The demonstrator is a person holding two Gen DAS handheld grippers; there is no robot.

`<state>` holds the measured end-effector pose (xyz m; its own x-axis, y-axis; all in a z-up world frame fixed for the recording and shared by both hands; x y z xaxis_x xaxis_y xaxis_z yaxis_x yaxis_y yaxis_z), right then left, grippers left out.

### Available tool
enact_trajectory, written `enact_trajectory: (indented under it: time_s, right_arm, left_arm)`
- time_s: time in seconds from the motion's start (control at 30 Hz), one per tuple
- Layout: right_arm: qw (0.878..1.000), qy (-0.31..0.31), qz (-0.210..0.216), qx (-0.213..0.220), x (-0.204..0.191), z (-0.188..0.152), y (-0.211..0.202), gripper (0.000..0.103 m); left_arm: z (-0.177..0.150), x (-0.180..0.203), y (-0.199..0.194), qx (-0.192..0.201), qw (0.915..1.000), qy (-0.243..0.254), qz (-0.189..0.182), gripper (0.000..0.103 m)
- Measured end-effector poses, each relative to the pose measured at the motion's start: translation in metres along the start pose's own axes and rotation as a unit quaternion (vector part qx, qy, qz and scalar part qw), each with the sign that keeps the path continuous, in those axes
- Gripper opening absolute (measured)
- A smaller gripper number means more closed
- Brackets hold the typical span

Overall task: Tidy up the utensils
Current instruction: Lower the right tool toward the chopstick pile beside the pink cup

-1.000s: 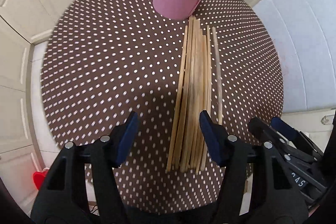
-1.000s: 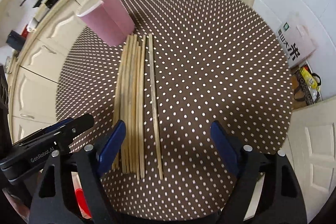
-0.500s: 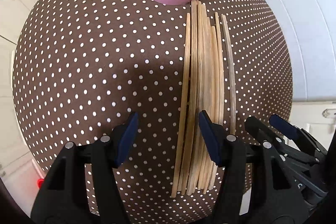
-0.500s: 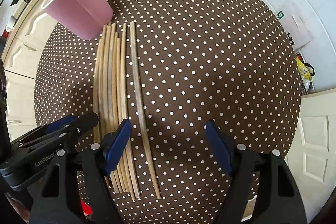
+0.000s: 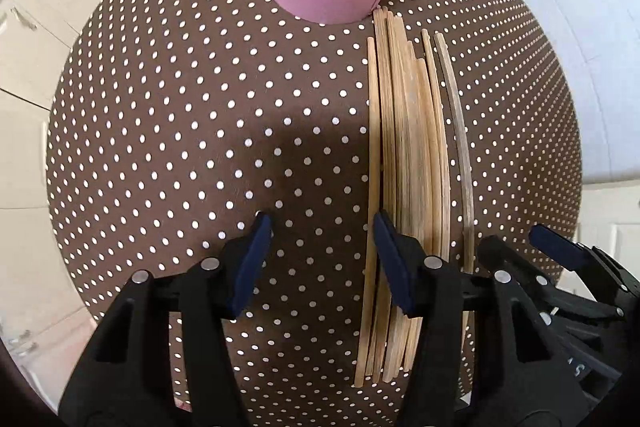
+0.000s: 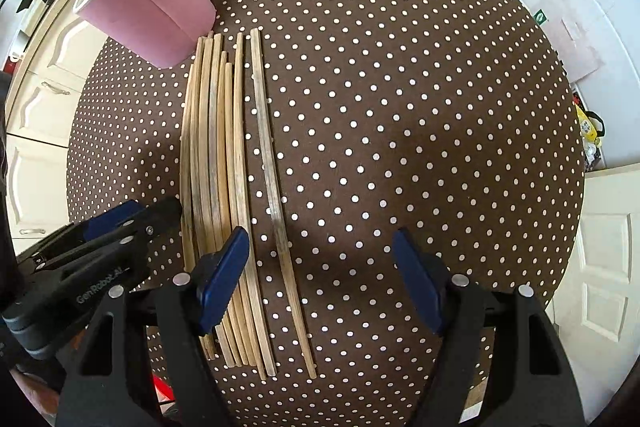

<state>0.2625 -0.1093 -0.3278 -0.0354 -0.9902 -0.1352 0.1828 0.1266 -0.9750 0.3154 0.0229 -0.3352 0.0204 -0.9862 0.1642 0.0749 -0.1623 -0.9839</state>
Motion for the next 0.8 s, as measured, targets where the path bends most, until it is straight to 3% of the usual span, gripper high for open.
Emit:
enact_trajectory:
  time_s: [0.23, 0.43, 0.8]
  right_arm:
    - [1.0, 0.006, -0.005, 0.005, 0.003, 0.0, -0.005, 0.071]
    - [1.0, 0.011, -0.006, 0.0, 0.004, 0.001, 0.0, 0.071]
    - [1.0, 0.021, -0.014, -0.002, 0.013, -0.007, -0.005, 0.071]
  left_arm:
    - [0.022, -0.009, -0.023, -0.004, 0.9984, -0.011, -0.056, 0.053]
    - [0.034, -0.012, -0.012, -0.016, 0.9994, 0.001, -0.032, 0.053]
    - [0.036, 0.033, 0.008, -0.011, 0.9995, 0.016, -0.026, 0.053]
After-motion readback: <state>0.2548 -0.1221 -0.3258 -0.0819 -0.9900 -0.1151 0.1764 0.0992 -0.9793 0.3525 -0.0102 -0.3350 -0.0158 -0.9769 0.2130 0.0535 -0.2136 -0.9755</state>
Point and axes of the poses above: each gripper's, at about its wrist camera, not at the fingertips, and y roughly the way its jaws point, x to its right, z to its top, the point moved 4 cm from there along y, roughly the way its jaws point, and after that the axes turned 13 degrees about -y, right-handed, at the moved point
